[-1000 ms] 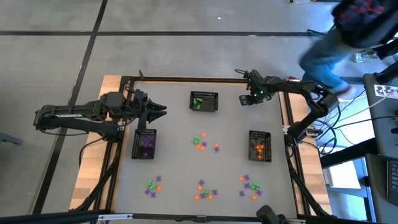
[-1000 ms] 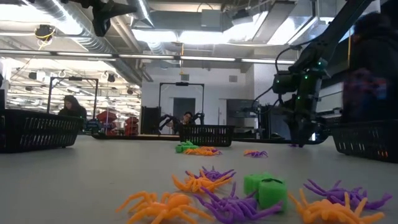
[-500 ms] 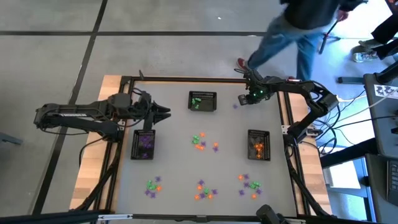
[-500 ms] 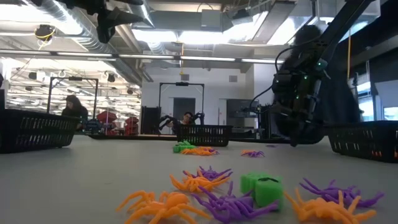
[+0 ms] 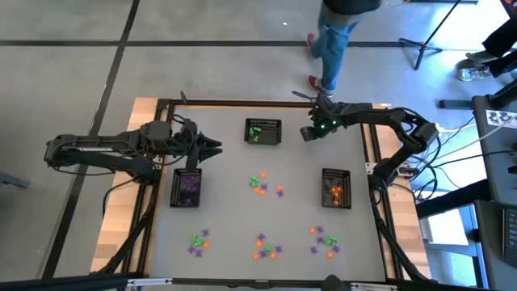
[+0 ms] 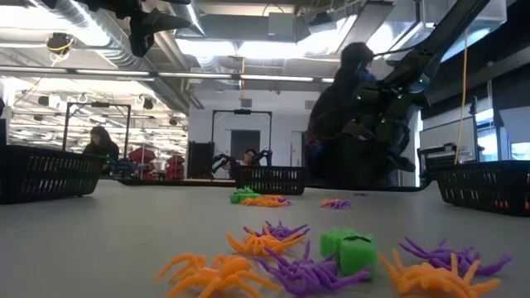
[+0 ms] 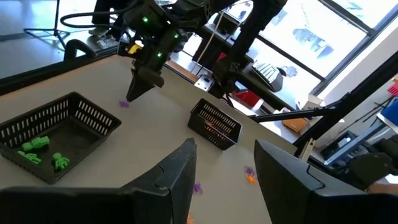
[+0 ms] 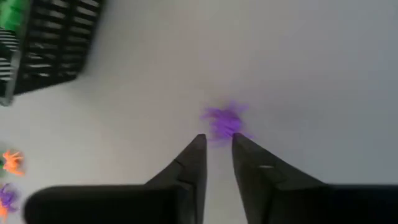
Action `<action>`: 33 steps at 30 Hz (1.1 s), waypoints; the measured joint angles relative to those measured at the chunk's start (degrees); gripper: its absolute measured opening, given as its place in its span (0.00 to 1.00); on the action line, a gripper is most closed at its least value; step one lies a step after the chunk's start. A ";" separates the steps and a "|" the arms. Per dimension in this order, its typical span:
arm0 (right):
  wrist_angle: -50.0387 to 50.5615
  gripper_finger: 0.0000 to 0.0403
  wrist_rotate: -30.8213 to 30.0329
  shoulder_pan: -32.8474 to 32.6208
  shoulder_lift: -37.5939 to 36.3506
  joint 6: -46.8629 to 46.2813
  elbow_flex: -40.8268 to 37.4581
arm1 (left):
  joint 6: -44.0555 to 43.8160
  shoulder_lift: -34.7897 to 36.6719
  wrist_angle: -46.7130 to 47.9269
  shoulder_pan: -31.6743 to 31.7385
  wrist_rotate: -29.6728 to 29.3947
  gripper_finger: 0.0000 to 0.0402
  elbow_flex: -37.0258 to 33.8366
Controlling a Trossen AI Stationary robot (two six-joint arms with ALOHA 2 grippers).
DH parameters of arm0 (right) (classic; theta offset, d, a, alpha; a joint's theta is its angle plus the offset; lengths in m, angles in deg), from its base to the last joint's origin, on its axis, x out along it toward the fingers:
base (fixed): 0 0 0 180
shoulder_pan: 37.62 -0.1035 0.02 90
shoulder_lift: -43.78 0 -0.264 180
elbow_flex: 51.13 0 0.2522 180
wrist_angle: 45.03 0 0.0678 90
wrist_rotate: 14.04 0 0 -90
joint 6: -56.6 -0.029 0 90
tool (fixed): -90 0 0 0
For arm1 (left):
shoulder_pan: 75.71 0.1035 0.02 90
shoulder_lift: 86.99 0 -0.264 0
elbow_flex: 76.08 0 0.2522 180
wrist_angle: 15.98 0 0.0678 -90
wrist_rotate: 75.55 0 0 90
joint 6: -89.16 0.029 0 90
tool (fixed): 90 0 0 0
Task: Sort Halloween decoration
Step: Put the violet spider toy into the left bin
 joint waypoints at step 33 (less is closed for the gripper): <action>2.44 0.00 -1.79 -2.39 1.39 -4.72 3.38 | -1.51 0.00 -0.21 0.00 0.19 0.38 -0.07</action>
